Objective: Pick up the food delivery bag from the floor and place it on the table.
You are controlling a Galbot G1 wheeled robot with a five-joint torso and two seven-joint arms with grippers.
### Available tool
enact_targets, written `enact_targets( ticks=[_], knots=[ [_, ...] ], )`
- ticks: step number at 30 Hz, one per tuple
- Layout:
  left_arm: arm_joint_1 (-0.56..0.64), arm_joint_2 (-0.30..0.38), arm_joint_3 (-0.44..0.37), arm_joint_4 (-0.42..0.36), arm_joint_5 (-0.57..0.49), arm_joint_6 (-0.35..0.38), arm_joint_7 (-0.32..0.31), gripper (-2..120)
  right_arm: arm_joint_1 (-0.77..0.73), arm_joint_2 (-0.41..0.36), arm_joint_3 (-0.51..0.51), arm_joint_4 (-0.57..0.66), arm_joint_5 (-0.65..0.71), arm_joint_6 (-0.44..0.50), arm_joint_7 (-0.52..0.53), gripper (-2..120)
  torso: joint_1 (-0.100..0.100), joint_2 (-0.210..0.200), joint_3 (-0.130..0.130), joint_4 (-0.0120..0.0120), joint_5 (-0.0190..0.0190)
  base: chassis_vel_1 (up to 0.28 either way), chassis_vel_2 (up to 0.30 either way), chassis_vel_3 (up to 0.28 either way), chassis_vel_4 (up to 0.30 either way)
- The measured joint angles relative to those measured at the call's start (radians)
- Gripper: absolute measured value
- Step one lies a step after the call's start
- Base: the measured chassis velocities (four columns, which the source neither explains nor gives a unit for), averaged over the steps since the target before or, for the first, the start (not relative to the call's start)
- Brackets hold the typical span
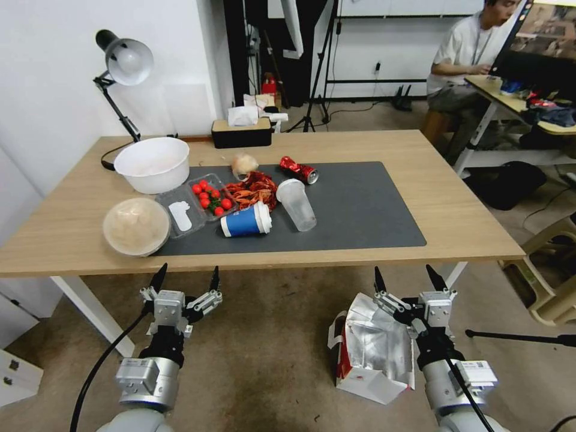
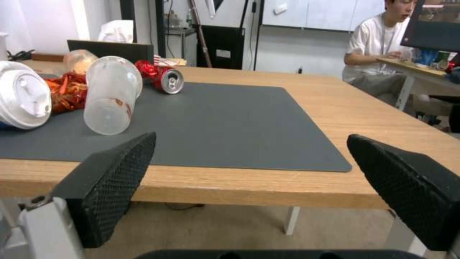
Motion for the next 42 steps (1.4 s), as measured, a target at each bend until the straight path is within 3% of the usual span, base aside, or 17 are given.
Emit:
enact_targets(
  ticks=[37,42],
  knots=[
    [-0.001,0.001,0.002,-0.002,-0.011,0.009,-0.006,100,0.000,0.003,0.000,0.004,0.006,-0.015,-0.011,100,0.000,0.000,0.000,0.0000,0.0001,0.000,0.000,0.000,0.000],
    [-0.010,0.008,0.022,-0.022,-0.078,0.070,-0.048,100,0.002,0.047,-0.013,0.070,0.073,-0.189,-0.142,100,0.000,0.000,0.000,0.0001,-0.0001,0.000,0.000,0.000,0.000]
  ],
)
